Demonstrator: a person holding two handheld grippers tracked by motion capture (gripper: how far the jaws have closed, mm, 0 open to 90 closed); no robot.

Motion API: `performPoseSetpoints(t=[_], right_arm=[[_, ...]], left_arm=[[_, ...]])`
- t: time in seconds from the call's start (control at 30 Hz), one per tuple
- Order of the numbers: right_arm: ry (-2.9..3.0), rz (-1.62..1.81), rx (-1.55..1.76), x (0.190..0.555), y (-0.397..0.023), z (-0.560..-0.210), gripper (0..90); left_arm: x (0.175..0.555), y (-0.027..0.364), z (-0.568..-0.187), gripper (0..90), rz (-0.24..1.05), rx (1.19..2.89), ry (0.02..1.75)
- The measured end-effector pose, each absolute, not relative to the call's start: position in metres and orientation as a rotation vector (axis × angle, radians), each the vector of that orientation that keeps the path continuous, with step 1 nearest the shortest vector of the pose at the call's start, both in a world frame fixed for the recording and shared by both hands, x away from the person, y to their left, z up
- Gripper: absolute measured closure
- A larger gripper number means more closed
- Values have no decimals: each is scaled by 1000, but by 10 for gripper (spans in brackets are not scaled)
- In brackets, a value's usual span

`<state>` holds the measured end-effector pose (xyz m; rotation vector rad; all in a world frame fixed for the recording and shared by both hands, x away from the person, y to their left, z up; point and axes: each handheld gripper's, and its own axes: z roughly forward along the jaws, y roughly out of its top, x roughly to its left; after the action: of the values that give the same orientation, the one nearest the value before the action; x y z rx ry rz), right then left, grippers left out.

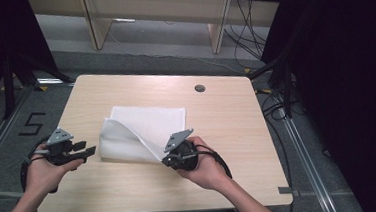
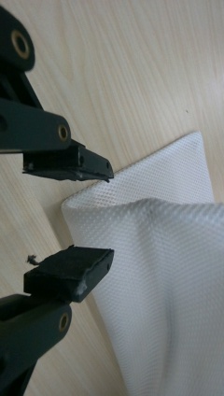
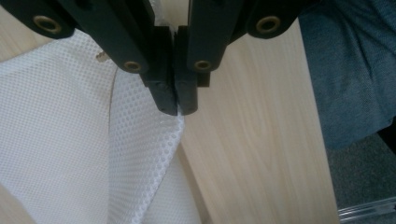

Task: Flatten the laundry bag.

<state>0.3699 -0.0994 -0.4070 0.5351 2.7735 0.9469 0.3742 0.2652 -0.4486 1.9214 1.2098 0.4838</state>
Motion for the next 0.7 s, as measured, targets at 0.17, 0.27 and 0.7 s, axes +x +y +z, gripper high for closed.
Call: performPoseSetpoints(t=[0.17, 0.27, 0.7], right_arm=[[2795, 946, 511, 360, -101, -414, 898], [2814, 937, 478, 355, -103, -419, 898], [2867, 903, 529, 333, -122, -436, 897]], left_arm=[[375, 270, -448, 451, 593, 1877, 1266], [376, 278, -446, 415, 644, 1823, 1312], [379, 267, -447, 419, 635, 1806, 1231]])
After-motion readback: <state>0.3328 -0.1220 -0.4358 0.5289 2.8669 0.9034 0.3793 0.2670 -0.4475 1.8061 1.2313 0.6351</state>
